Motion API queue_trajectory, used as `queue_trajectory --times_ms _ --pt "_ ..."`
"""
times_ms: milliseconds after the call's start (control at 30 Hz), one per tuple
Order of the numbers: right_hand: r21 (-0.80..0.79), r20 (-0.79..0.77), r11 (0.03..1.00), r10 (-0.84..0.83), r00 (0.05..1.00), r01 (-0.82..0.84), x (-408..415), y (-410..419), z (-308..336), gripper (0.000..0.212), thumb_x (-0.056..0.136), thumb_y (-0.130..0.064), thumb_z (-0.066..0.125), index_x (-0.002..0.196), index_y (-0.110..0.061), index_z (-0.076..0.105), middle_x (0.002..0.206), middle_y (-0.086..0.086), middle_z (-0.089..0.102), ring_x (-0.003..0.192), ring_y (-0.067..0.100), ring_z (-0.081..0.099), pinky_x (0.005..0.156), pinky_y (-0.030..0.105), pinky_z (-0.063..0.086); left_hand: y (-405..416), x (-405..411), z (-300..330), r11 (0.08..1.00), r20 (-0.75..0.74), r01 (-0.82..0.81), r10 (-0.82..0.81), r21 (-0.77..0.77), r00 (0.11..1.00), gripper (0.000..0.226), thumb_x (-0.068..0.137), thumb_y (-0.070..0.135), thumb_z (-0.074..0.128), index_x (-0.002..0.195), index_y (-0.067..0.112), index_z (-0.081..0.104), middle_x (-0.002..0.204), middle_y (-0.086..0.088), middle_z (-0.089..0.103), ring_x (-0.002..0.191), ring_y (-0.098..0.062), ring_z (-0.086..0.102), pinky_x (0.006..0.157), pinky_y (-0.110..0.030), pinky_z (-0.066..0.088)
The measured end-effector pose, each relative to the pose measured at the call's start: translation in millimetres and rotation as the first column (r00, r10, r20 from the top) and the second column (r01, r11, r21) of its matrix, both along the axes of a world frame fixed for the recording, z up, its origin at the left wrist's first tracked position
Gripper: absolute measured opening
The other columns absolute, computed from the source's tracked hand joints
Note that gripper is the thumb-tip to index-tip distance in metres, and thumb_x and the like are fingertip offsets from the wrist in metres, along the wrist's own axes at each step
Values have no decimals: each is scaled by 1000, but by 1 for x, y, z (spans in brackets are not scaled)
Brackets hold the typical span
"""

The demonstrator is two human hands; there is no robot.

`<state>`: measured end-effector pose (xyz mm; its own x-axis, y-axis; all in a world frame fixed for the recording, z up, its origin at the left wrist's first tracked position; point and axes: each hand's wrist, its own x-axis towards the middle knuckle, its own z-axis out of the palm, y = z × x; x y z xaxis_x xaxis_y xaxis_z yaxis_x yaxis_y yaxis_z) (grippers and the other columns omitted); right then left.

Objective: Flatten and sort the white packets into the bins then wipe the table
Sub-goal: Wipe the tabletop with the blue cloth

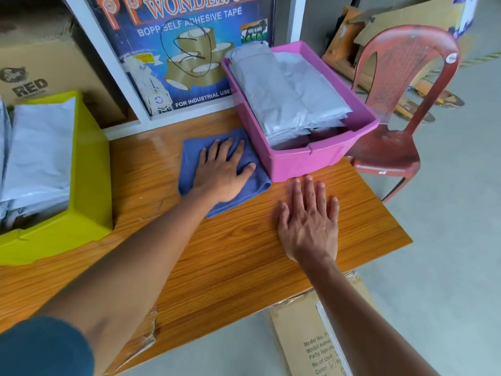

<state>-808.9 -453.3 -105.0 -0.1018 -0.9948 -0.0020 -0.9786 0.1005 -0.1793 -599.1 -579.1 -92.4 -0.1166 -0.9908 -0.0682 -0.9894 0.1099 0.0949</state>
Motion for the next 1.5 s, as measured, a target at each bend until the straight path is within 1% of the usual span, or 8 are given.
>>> queue_trajectory --times_ms 200,433,700,967,1167,1300,1400,1500 --pt "-18 -9 1000 10 1000 -10 -2 -1 -2 68 107 -54 4 166 -23 -6 174 2 -10 160 26 -11 129 52 -3 -83 11 6 995 -47 -101 101 8 994 74 103 71 14 168 38 8 177 1 6 162 -31 2 128 -59 4" --pt "-22 0 1000 -5 1000 5 -1 -1 0 68 106 -53 7 167 -24 0 175 2 -3 161 26 -6 128 53 1 27 8 0 999 22 45 -46 14 999 80 94 83 6 166 48 2 177 10 -2 163 -26 -3 129 -58 3" --pt "-23 -15 1000 4 1000 -4 -1 -2 -4 68 106 -54 4 166 -25 -6 174 2 -9 160 25 -10 129 53 -2 -80 29 8 996 -45 -86 86 7 995 76 99 80 16 166 45 10 177 5 3 163 -29 0 128 -61 5" --pt "-24 -5 1000 -9 1000 9 0 -1 0 68 106 -54 9 167 -25 2 175 2 -2 161 25 -5 128 53 1 29 14 -4 1000 8 24 -24 10 1000 78 95 85 10 165 50 2 176 12 -4 163 -25 -5 129 -58 2" --pt "-60 -21 998 -5 1000 4 -1 0 -4 69 105 -55 10 167 -25 7 175 1 3 161 26 1 128 53 4 -54 52 11 995 -44 -93 95 48 995 78 97 83 13 166 47 3 177 10 -4 163 -26 -6 128 -59 0" --pt "-83 -2 996 17 1000 -17 2 3 -3 70 106 -55 15 167 -19 16 174 7 13 161 29 8 129 53 8 -28 52 10 992 -46 -98 102 82 994 79 98 83 12 166 46 -1 177 8 -7 163 -28 -9 128 -59 -2" --pt "-137 44 984 120 992 -113 7 10 -2 73 105 -53 22 163 -10 29 169 13 27 158 28 20 129 48 15 31 52 2 997 -34 -56 58 57 998 81 94 87 7 165 48 -3 176 10 -8 163 -27 -9 128 -60 -1" --pt "-172 54 919 368 928 -355 20 16 -5 67 106 -47 31 158 -6 39 166 13 35 157 26 26 128 46 22 34 60 1 998 -22 -28 29 53 999 80 95 87 7 165 49 -3 176 12 -8 163 -25 -9 128 -60 -1"
